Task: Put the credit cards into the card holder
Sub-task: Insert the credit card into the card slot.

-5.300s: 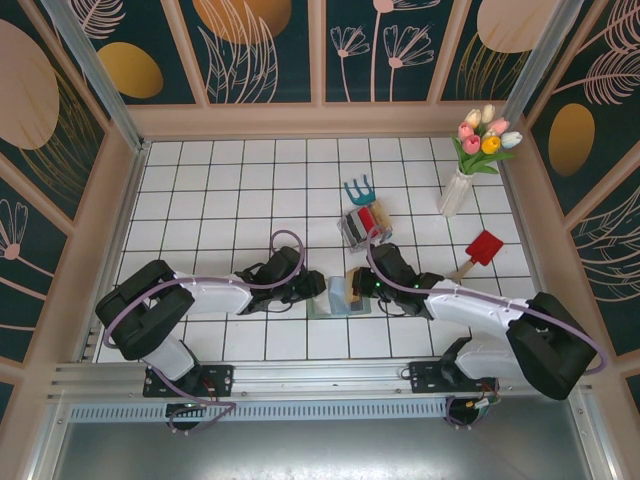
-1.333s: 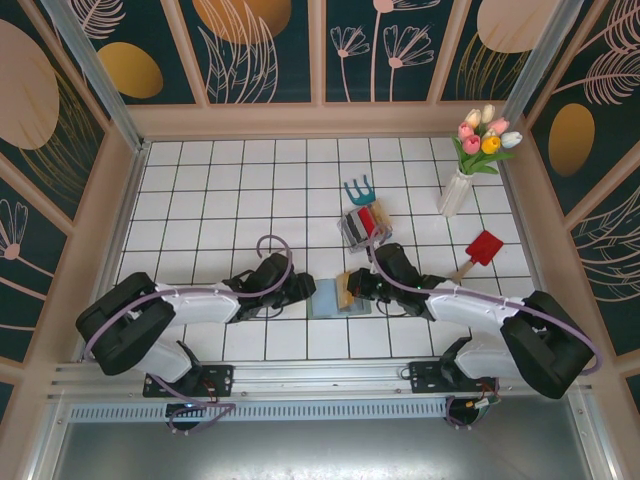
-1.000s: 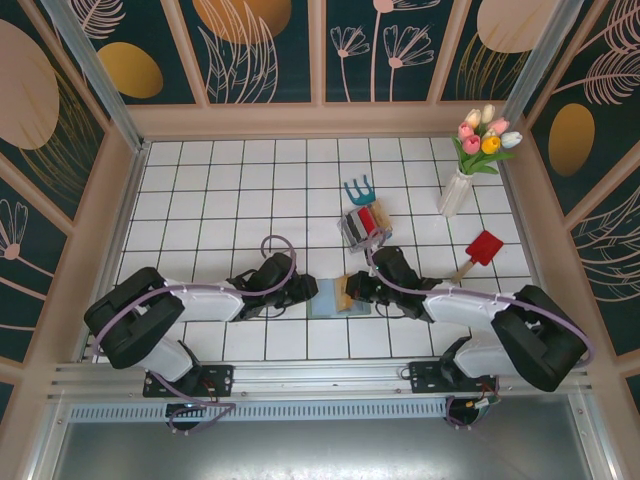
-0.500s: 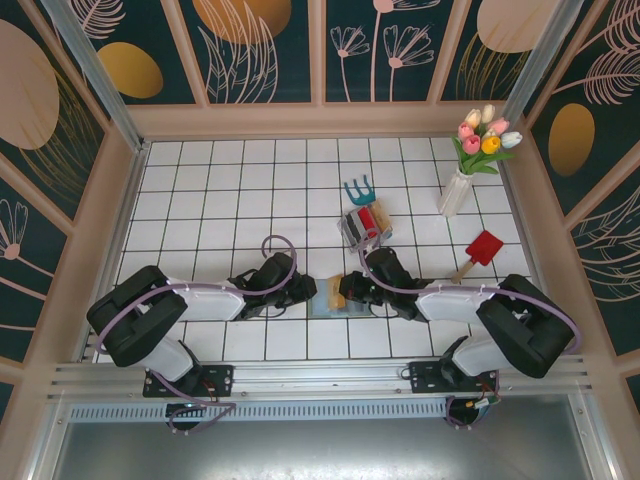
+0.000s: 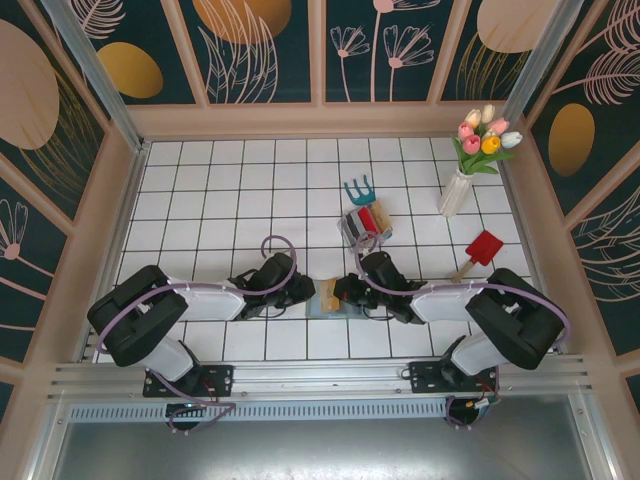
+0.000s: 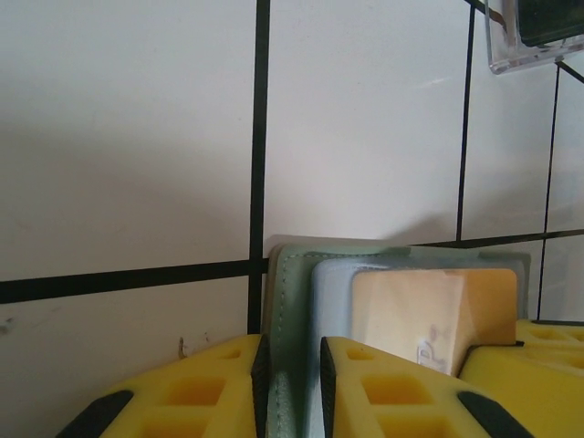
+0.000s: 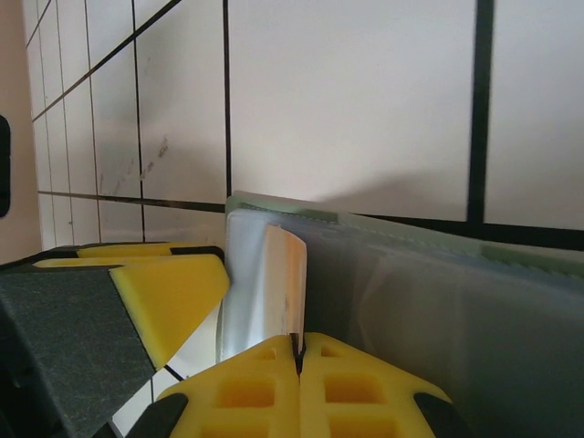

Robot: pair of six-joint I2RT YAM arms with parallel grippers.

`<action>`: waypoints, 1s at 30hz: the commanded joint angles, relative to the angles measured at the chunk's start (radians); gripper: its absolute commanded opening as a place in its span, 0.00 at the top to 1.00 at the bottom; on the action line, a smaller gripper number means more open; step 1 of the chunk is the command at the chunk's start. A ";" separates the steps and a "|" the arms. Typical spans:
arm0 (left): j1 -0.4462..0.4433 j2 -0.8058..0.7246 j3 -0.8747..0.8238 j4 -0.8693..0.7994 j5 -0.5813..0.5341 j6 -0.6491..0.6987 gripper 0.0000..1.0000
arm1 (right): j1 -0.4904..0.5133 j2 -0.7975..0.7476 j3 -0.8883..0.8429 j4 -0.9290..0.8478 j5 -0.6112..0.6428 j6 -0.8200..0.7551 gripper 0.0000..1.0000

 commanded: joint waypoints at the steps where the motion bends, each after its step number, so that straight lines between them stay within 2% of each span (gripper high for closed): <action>1: -0.005 0.020 0.011 0.003 0.022 -0.012 0.75 | 0.029 0.023 0.016 -0.028 -0.011 0.021 0.94; 12: -0.005 0.008 0.008 -0.003 0.007 -0.027 0.75 | 0.031 0.053 0.049 -0.061 -0.031 0.045 0.88; 21: -0.005 -0.046 -0.015 -0.034 -0.023 -0.032 0.74 | 0.029 -0.077 0.075 -0.304 0.065 -0.025 0.65; 26: -0.005 -0.045 -0.022 -0.029 -0.005 -0.029 0.74 | 0.030 -0.082 0.067 -0.323 0.037 -0.042 0.65; 28: -0.005 -0.043 -0.022 -0.026 0.000 -0.027 0.74 | 0.030 -0.062 0.069 -0.301 0.012 -0.050 0.72; 30: -0.005 -0.042 -0.022 -0.028 0.004 -0.026 0.74 | 0.034 -0.043 0.077 -0.295 0.013 -0.046 0.75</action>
